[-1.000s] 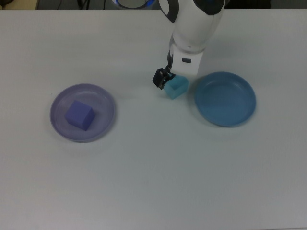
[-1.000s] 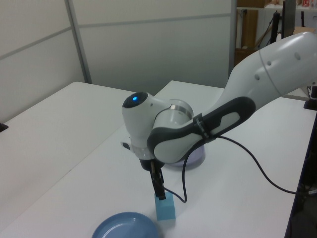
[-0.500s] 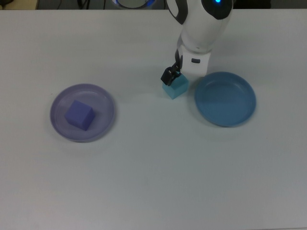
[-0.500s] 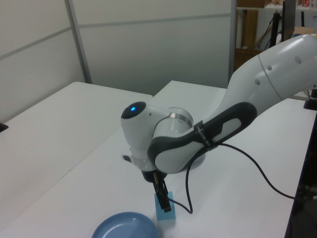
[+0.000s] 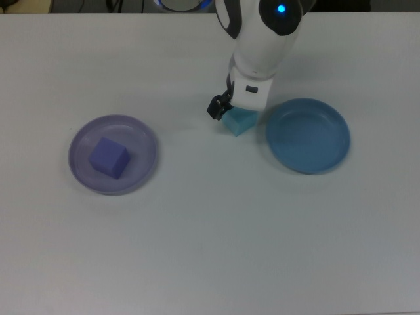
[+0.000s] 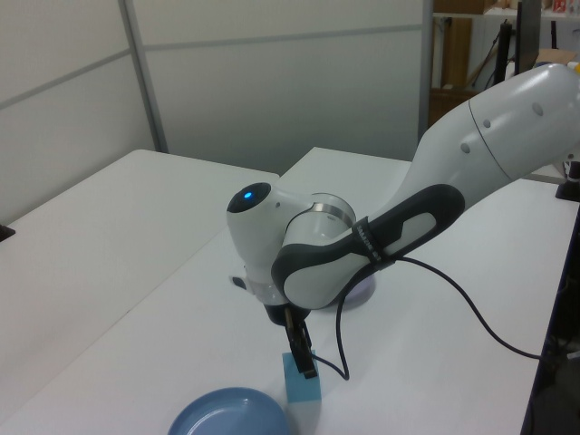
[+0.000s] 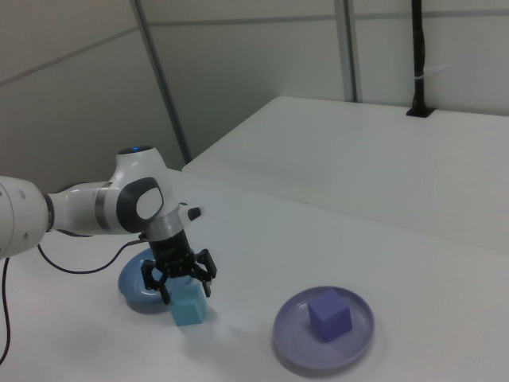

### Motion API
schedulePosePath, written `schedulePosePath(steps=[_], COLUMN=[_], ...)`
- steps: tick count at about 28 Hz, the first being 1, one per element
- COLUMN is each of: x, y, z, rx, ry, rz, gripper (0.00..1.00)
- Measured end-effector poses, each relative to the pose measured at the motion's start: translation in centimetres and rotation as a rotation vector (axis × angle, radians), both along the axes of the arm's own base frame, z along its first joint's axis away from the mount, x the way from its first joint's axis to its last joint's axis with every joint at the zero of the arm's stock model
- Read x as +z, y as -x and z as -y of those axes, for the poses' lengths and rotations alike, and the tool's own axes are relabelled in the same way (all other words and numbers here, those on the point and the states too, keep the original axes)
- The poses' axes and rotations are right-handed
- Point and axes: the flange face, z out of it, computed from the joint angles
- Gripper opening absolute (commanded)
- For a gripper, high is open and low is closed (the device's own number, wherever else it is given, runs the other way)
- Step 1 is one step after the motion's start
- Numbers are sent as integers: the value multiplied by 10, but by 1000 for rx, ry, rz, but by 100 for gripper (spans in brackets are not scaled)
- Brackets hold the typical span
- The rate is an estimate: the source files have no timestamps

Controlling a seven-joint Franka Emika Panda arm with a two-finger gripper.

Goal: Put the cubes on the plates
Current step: 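Close the gripper on the light-blue cube, then carry the light-blue cube onto the blue plate and release it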

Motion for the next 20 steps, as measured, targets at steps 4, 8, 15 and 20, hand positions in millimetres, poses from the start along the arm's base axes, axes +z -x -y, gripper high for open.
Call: schedulePosePath(steps=[4,8,15,20], x=[-4,-9,-11,-10], y=[-1,0,1,1], z=[3,0,-5,-5], rx=[-6,0,5,5], ry=[2,4,2,1], rz=[-7,-16,-13,-10], gripper=[100,100,22,12])
